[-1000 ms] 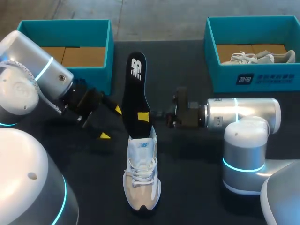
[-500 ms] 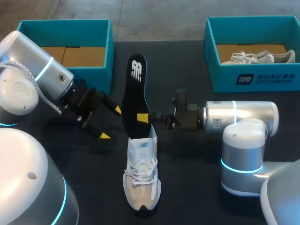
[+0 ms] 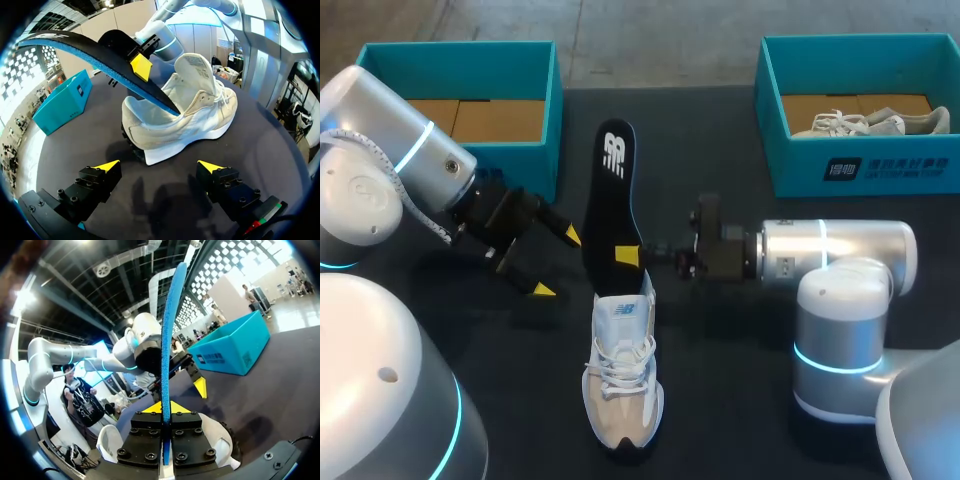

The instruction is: Take the shoe out of the shoebox, open the shoe tongue, remove and reinsert the insole, then place the shoe into the shoebox

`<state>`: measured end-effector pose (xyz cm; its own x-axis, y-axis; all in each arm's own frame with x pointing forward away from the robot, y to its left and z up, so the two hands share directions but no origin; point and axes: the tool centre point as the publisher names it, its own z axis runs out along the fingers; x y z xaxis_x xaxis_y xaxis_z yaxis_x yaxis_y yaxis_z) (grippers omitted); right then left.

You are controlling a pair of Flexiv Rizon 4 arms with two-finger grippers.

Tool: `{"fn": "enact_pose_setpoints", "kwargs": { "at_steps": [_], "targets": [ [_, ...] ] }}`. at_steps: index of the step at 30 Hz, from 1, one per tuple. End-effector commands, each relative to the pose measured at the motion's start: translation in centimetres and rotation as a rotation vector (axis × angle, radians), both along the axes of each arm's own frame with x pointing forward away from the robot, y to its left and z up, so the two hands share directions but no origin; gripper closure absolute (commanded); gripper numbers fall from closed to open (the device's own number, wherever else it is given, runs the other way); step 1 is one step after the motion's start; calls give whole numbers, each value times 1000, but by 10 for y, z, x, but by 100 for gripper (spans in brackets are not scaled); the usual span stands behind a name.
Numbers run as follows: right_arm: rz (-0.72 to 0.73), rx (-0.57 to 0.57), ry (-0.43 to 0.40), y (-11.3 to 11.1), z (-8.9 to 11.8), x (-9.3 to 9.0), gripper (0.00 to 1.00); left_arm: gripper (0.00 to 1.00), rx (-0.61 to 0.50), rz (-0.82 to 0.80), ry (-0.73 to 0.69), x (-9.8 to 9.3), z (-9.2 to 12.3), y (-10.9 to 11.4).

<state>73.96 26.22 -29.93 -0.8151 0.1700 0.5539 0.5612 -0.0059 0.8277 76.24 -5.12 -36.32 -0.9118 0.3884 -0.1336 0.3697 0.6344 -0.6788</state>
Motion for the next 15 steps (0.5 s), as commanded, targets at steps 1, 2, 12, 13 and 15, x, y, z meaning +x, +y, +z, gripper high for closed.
{"fn": "enact_pose_setpoints", "kwargs": {
  "at_steps": [1, 2, 12, 13, 15],
  "targets": [
    [-3, 2, 2, -3, -2, -2, 100, 0, 4, -1, -1, 0, 1, 0],
    [-3, 2, 2, -3, -2, -2, 100, 0, 4, -1, -1, 0, 1, 0],
    [-2, 8, 14, -5, -8, -1, 100, 0, 4, -1, -1, 0, 1, 0],
    [-2, 9, 15, -5, -9, -1, 100, 0, 4, -1, -1, 0, 1, 0],
    [-3, 11, 17, -6, -10, -1, 100, 0, 4, -1, -1, 0, 1, 0]
  ]
}}
